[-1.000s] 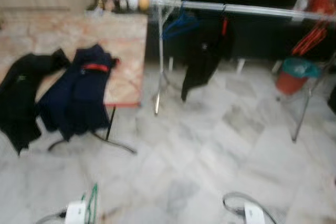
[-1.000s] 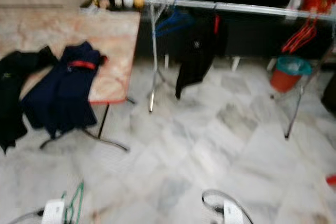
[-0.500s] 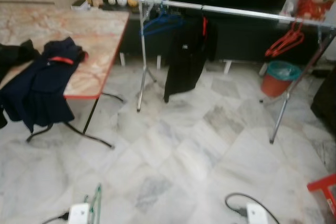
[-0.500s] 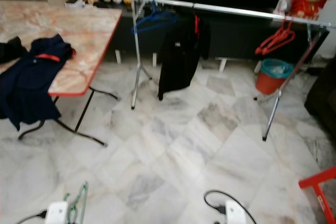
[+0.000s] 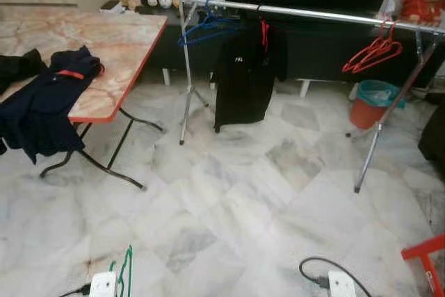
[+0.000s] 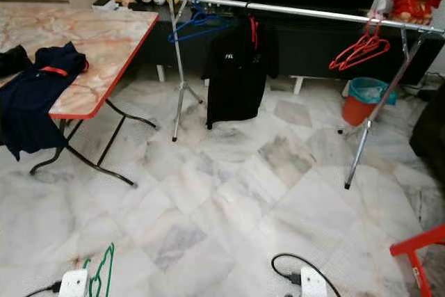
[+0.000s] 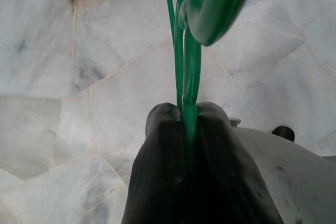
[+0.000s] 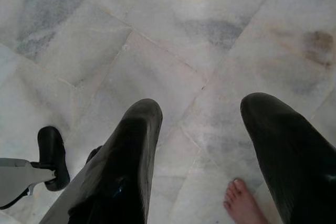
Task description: Hang hanger
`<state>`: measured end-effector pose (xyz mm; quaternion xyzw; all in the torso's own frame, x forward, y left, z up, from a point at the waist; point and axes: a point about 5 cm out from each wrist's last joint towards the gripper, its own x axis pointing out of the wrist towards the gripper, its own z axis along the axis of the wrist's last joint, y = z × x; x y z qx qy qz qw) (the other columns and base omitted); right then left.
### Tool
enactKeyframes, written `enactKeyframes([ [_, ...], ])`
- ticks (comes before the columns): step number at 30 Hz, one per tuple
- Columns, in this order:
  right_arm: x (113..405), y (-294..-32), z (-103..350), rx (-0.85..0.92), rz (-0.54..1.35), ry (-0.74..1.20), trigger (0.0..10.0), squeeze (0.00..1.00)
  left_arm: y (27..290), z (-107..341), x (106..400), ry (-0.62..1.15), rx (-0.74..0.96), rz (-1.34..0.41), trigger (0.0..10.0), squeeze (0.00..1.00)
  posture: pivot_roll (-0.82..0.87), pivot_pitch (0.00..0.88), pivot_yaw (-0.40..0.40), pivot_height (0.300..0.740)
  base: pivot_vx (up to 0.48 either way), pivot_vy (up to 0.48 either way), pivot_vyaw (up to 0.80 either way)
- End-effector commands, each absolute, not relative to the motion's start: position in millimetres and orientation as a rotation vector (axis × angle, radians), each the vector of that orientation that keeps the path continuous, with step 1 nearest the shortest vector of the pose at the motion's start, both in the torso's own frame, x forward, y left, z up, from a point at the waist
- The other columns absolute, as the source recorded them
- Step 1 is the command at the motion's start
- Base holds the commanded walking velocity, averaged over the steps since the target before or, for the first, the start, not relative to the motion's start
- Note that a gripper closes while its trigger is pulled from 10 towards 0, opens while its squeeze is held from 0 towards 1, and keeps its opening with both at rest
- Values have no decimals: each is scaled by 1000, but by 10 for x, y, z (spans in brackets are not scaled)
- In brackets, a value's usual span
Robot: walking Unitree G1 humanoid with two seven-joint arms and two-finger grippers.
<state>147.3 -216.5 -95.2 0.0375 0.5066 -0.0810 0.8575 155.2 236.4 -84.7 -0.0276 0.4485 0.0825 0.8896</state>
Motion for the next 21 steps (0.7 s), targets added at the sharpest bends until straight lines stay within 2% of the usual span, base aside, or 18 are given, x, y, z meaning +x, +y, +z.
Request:
enactKeyframes([
  [1,1468,-2146,-957,91,-166,1064,10000,0,2375,-851,1534,935,-54,168,10000,0,132,0,-45,740,0,0,0],
  [6,1453,-2146,-963,85,-164,1071,10000,0,2368,-862,1514,945,-49,155,10000,0,132,0,-43,740,0,0,0],
  [14,1429,-2131,-976,84,-159,1084,10000,0,2372,-867,1498,953,-50,143,10000,0,120,0,-34,740,303,0,0],
  [19,1418,-2139,-979,73,-154,1093,10000,0,2364,-861,1518,949,-48,136,10000,0,126,0,-33,740,347,0,-767],
  [21,1428,-2138,-975,75,-154,1085,10000,0,2370,-848,1546,940,-50,136,10000,0,125,0,-33,740,369,0,-253],
])
